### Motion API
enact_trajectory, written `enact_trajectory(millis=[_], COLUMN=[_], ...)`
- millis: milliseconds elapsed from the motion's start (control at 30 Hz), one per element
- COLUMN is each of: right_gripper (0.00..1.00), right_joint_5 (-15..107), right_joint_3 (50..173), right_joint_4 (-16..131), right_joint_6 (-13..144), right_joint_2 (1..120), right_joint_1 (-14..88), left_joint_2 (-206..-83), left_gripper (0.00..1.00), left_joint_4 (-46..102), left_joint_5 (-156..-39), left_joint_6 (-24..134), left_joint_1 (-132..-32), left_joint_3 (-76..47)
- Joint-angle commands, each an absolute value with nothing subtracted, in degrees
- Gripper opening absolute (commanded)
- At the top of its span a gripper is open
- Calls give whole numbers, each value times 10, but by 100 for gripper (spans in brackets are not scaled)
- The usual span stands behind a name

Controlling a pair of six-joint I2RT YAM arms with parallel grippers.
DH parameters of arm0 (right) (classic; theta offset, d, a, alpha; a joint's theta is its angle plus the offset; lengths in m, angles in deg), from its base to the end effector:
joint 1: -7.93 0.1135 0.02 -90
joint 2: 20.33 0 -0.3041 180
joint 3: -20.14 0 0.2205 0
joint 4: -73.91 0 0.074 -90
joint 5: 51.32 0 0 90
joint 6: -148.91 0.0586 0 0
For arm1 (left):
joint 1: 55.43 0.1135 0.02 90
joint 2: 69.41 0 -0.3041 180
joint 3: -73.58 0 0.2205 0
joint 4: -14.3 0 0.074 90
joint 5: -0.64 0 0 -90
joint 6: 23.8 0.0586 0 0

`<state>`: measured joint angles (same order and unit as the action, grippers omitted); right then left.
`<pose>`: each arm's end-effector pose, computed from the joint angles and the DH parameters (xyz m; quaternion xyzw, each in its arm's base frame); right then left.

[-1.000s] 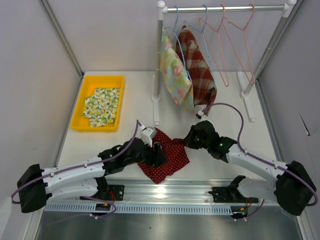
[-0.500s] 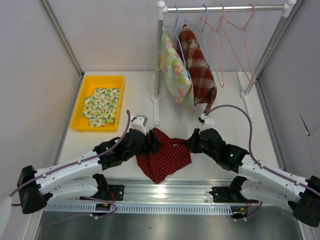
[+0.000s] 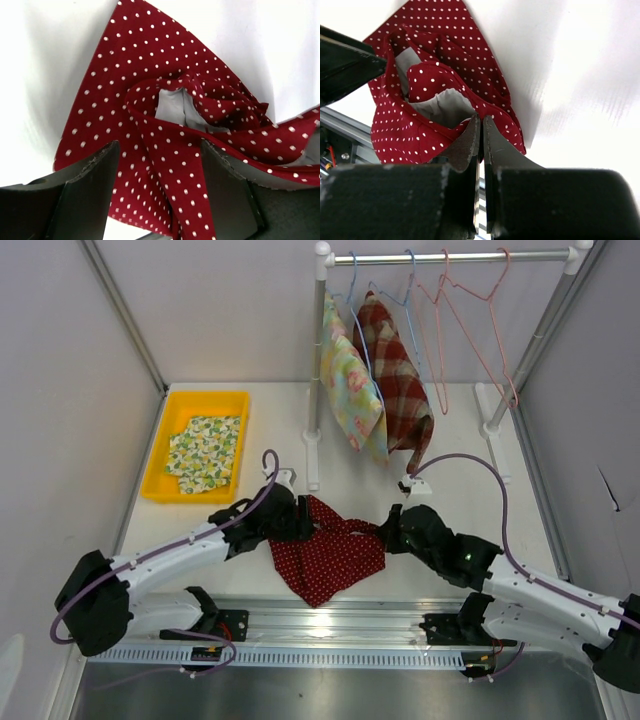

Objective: Place the skirt on the hanger

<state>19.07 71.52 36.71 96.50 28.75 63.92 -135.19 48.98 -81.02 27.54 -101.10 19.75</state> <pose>0.0986 0.1109 0.2782 -0.0619 0.8750 0.2288 0.4221 0.1470 -0.1383 0.2492 0.0298 0.9267 -0.1973 0.3185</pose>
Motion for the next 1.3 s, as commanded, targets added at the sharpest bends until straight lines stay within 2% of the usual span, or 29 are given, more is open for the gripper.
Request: enact_trajectory(millis=[0,367,567,900,1267], right_gripper=[0,0,0,0,0], right_joint_5=[163,136,131,112,107], right_joint_3=[737,732,732,739,744], right_joint_4=[356,310,301,267,261], right_joint_6=[962,965,967,960,957], right_joint_2=[273,226,217,192,193], right_joint_1=[644,646,647,647,646], left_joint_2=[-1379,-1449,-1476,-1497,-1545], left_gripper=[70,67,58,62,57], left_joint_4=[432,380,369,365,363], left_joint_5=[-851,-880,-878,-878,-885], left_joint_6=[292,294,295,315,324], left_joint_1=[-993,-984,-981,-948,-937], left_joint_3=[198,189,178,148,117])
